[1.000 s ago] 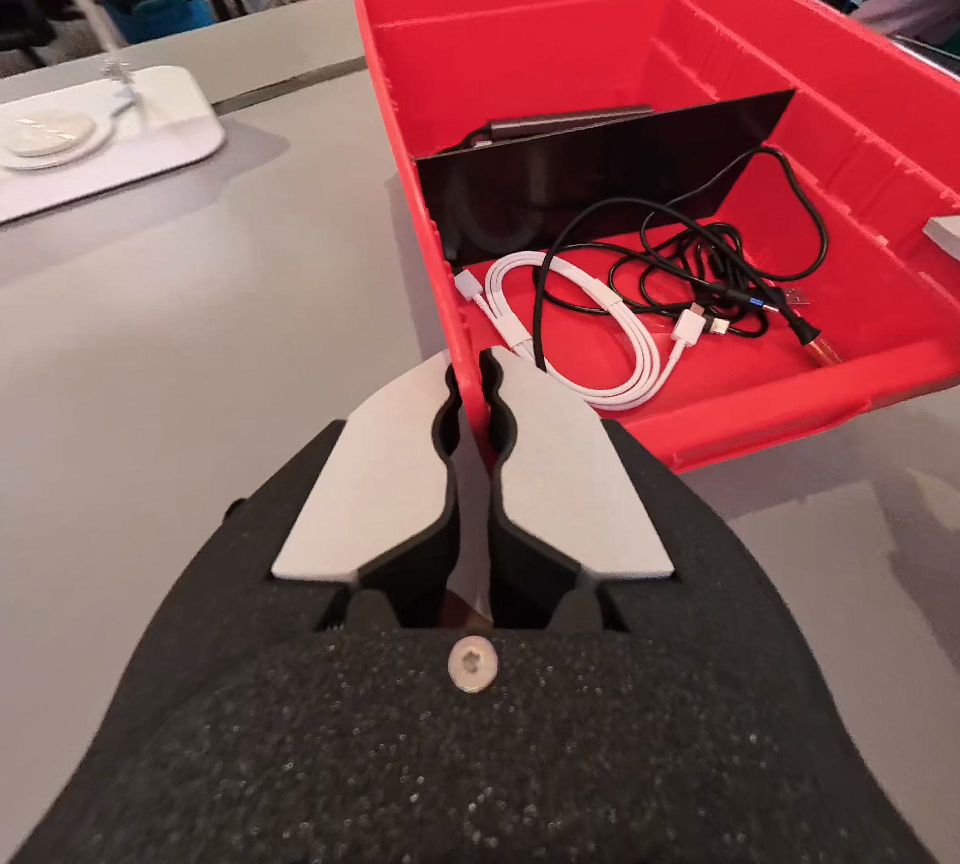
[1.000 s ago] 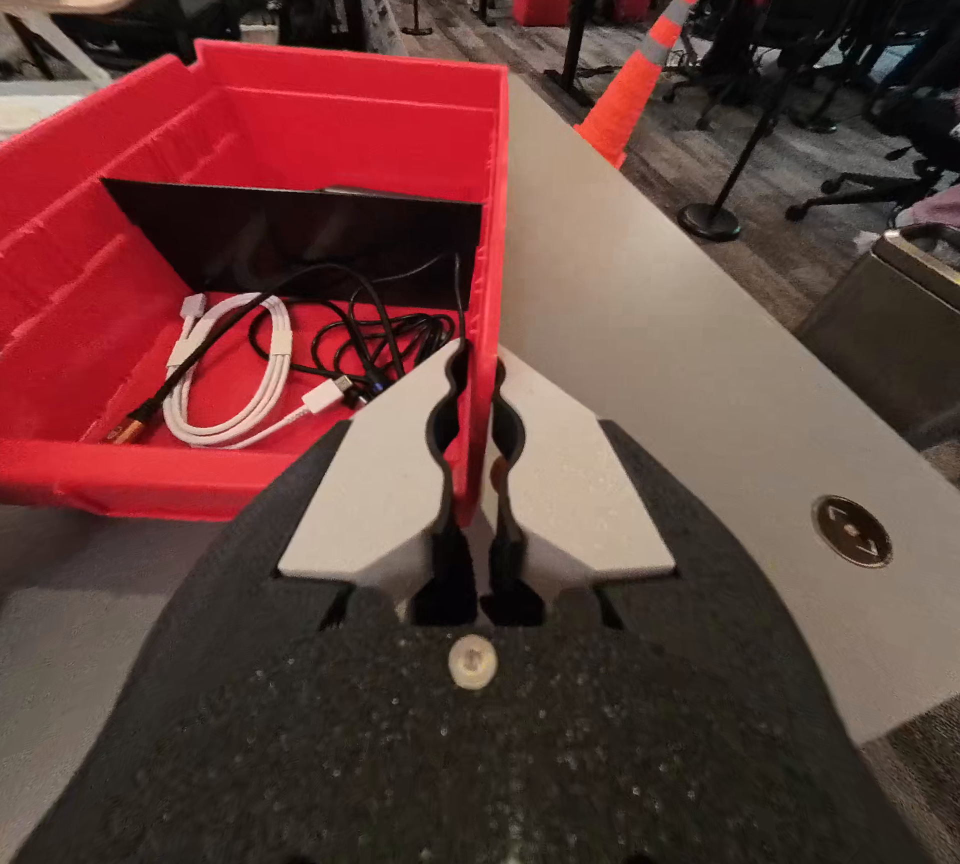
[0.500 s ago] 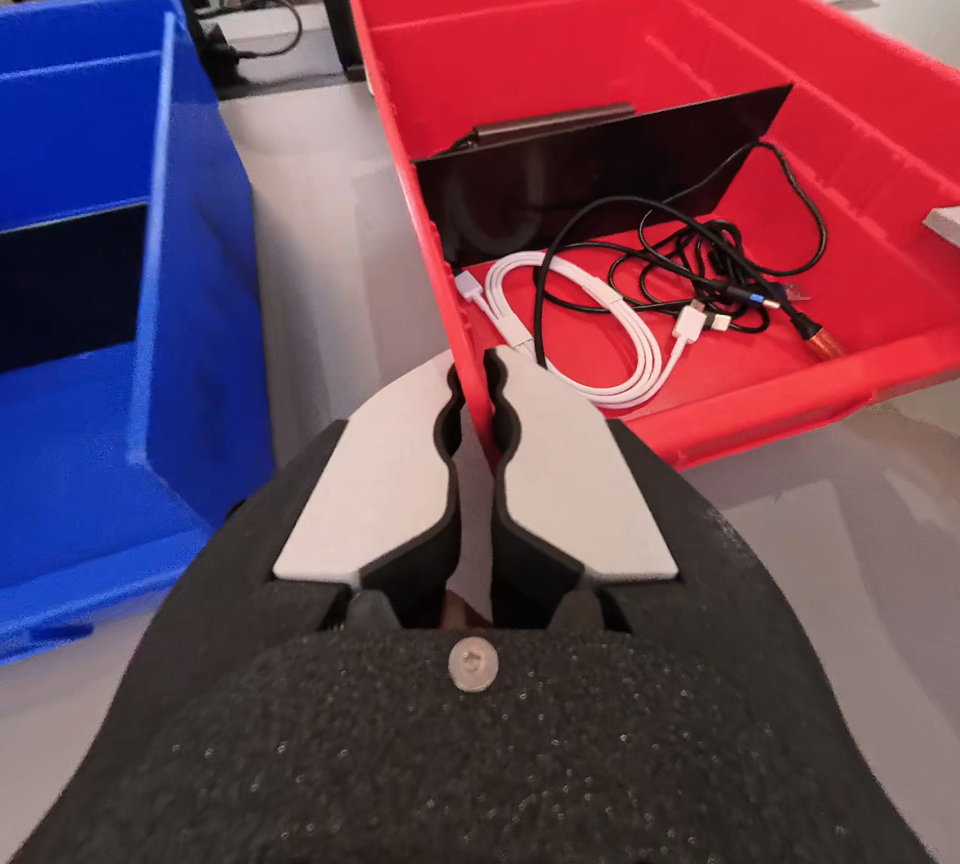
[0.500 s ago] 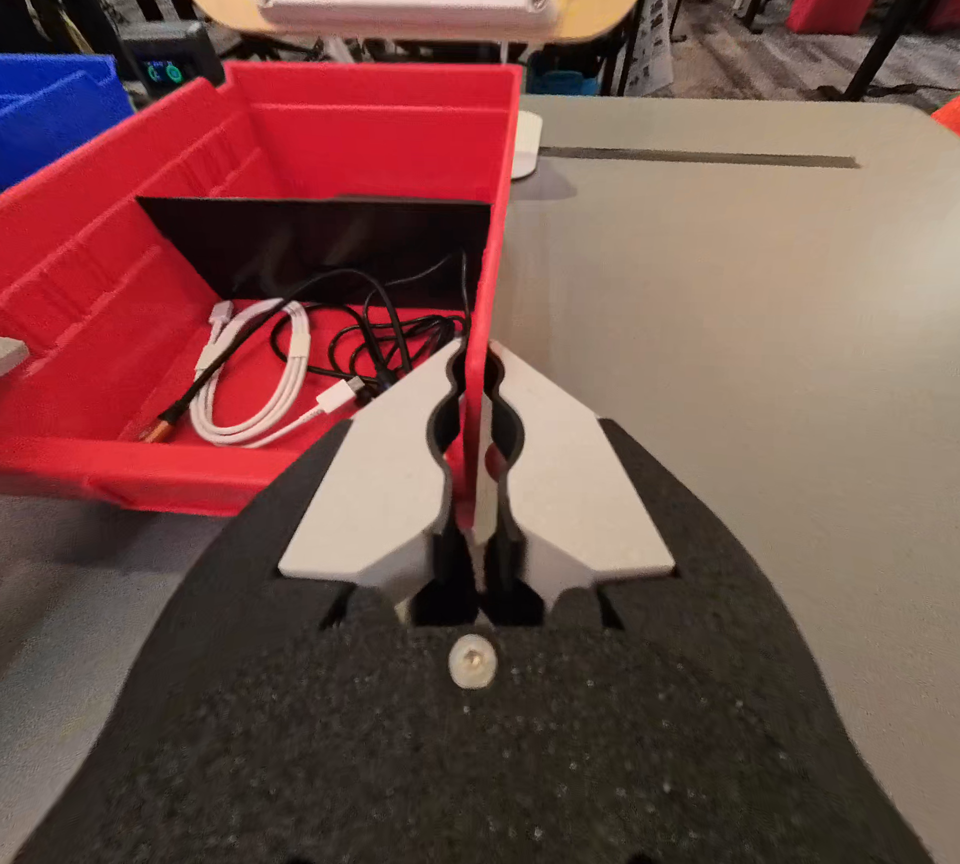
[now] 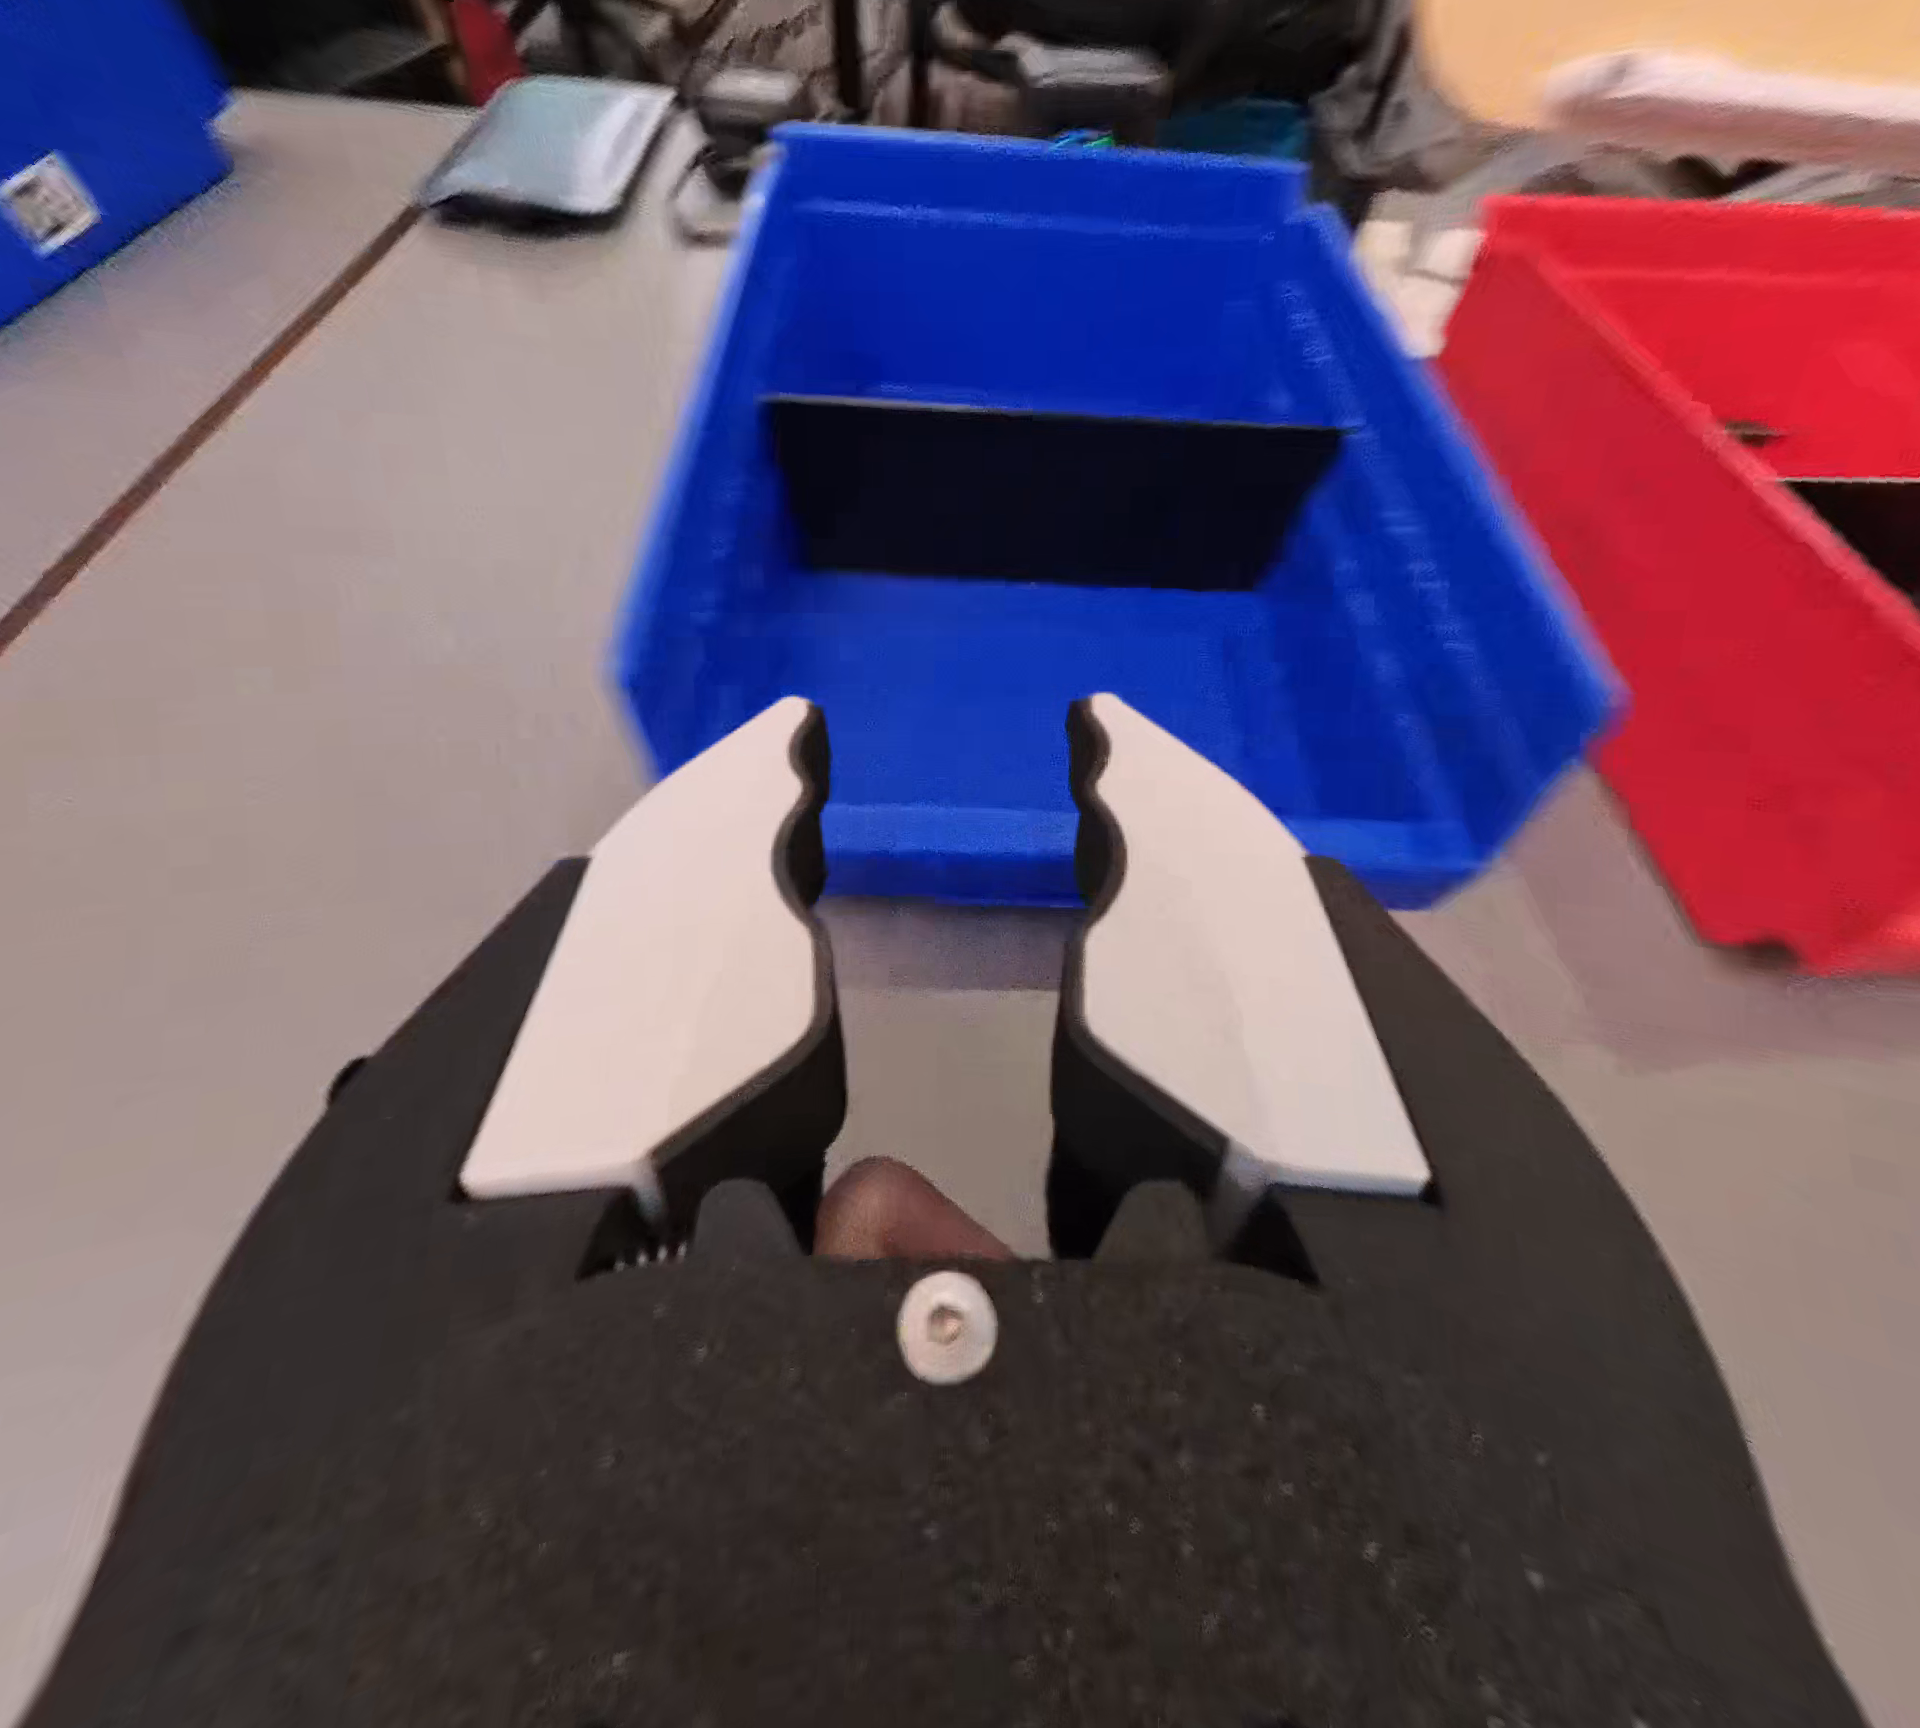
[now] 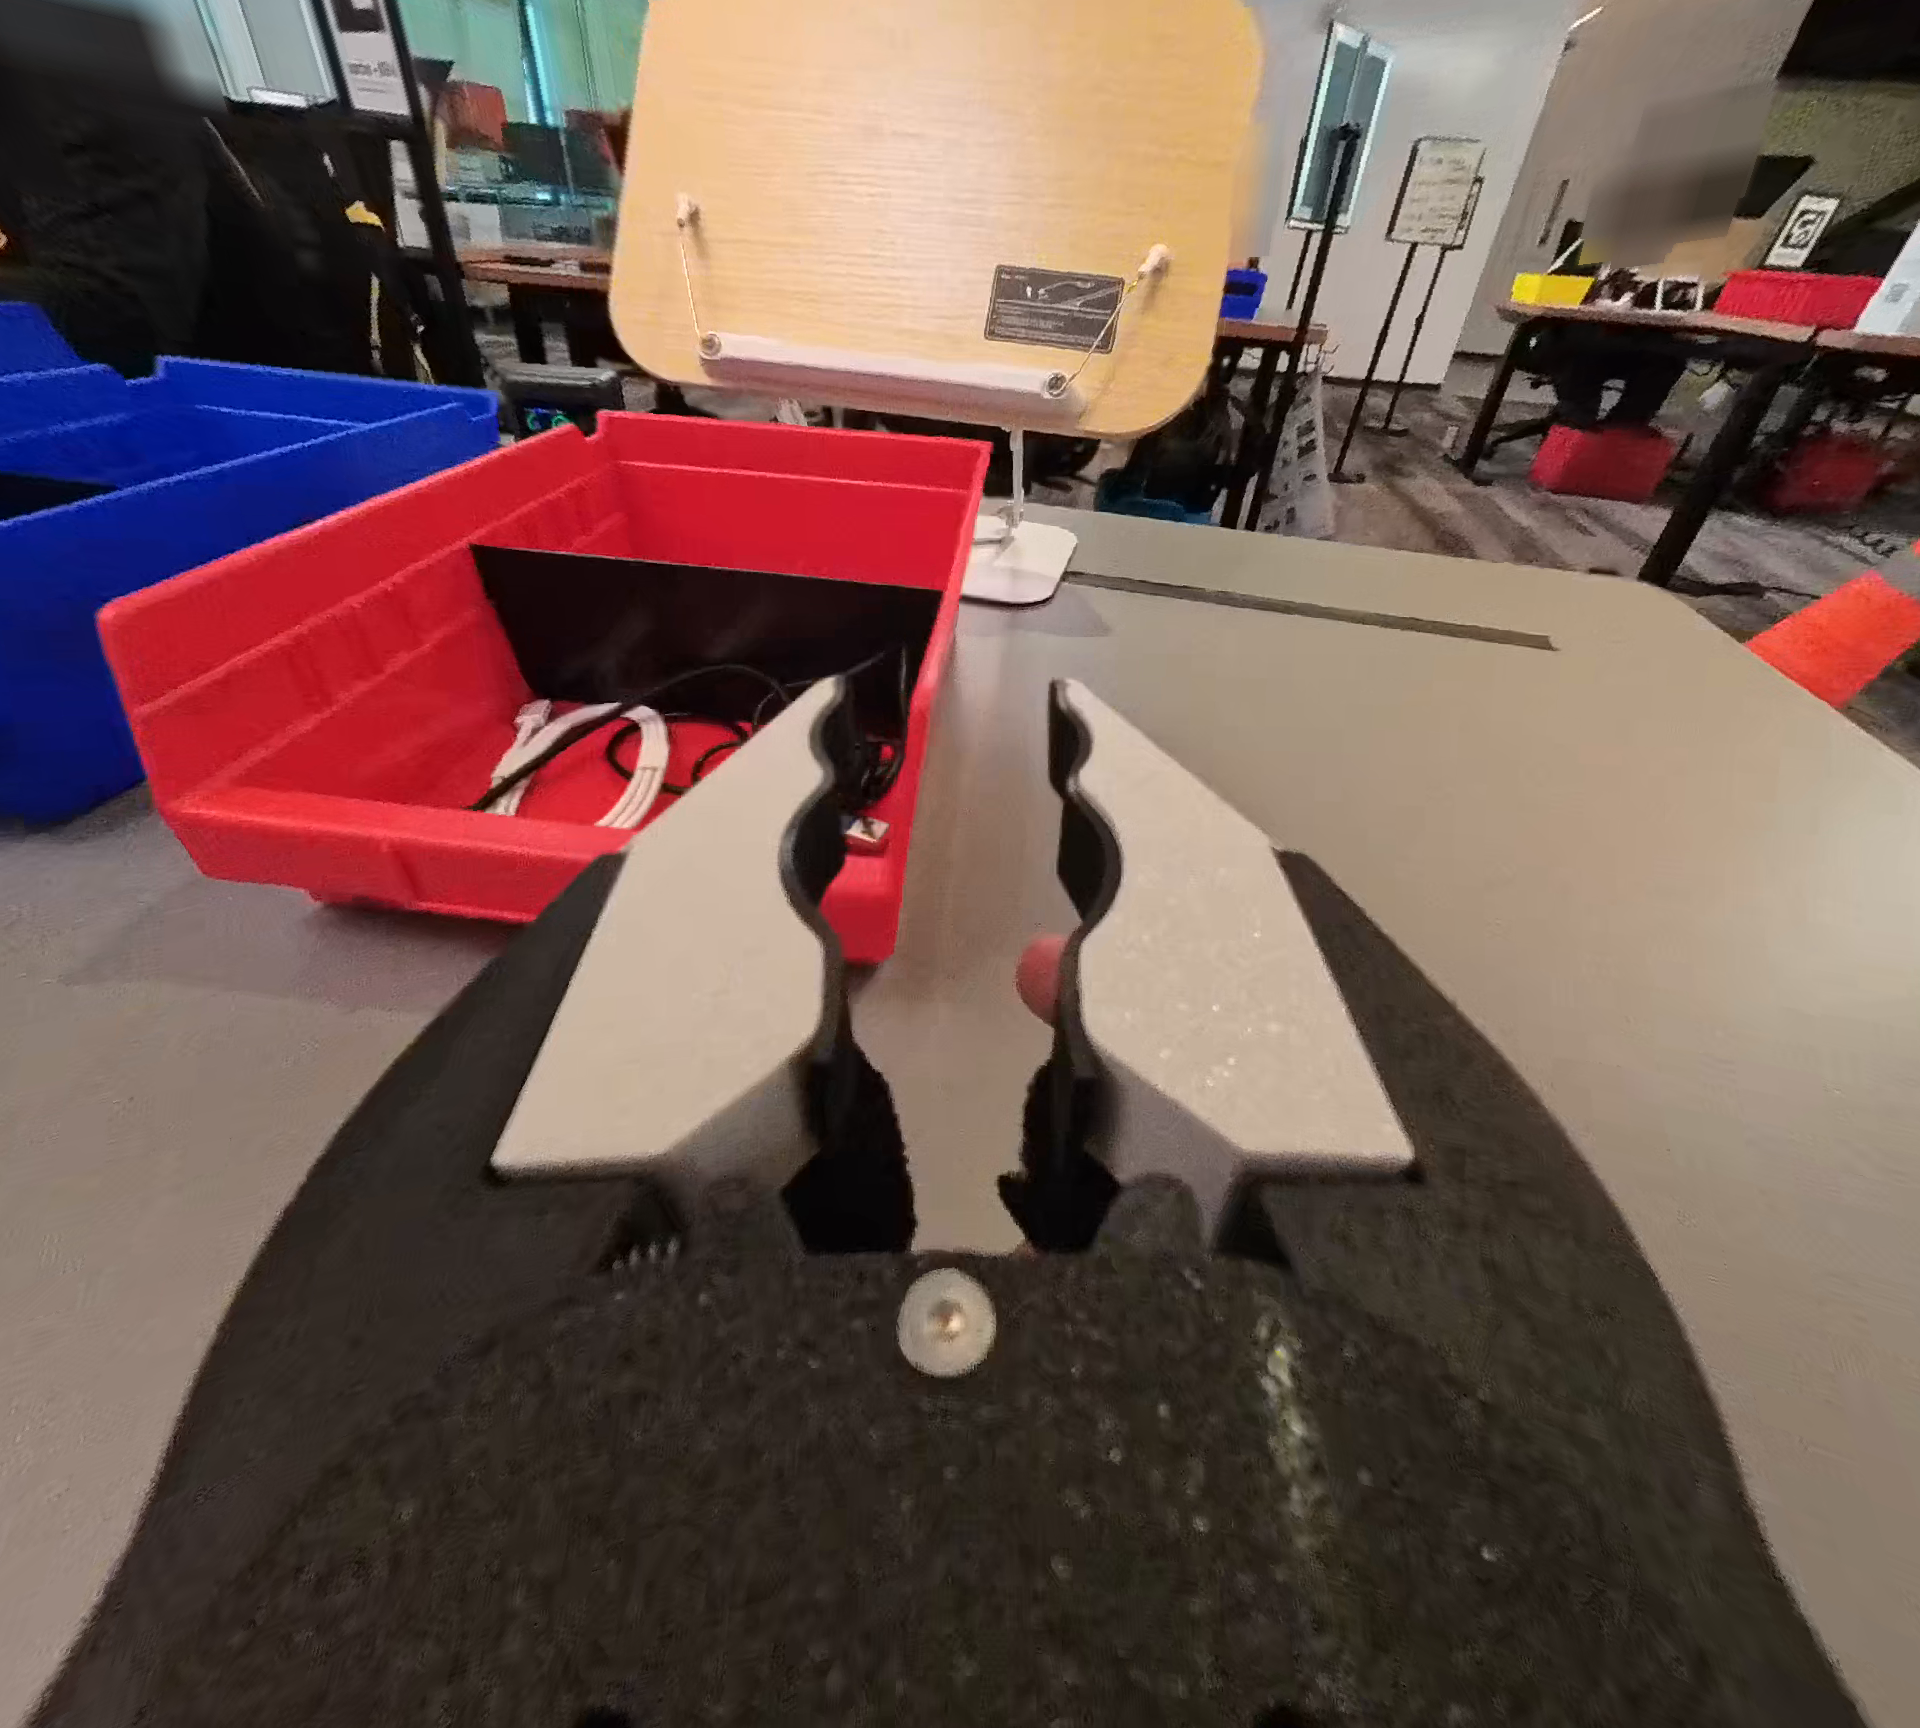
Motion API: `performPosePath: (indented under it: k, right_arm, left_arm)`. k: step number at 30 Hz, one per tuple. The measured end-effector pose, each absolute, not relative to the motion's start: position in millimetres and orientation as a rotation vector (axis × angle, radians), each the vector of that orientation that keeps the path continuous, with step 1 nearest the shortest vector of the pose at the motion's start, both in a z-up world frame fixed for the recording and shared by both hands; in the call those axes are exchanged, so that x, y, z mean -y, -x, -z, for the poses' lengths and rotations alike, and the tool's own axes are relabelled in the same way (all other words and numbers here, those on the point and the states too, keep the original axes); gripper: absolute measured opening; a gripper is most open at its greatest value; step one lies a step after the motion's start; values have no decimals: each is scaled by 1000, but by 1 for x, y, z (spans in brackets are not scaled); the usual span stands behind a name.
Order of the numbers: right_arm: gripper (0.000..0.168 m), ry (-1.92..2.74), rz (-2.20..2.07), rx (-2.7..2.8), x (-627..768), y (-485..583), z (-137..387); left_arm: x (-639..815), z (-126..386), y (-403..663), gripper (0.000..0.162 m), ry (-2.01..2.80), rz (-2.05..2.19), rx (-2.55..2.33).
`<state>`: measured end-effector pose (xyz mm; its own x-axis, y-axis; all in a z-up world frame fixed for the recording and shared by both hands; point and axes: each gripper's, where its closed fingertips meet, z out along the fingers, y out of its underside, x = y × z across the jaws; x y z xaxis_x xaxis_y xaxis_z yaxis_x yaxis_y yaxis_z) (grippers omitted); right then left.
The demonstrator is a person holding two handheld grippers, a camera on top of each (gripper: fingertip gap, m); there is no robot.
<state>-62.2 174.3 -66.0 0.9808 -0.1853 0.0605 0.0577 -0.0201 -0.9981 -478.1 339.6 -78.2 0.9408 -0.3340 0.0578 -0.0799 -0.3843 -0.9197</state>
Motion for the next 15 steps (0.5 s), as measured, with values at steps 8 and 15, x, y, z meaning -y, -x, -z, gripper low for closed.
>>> performPosePath:
  k: [8, 15]
  right_arm:
    - [33, 1675, -45, 102, -204, 210, 65]
    - [52, 1904, -314, 143, -284, 338, 98]
  left_arm:
    - [-394, 104, 529, 34, 1960, 358, -389]
    - [-409, 127, 516, 6, 2010, 471, -437]
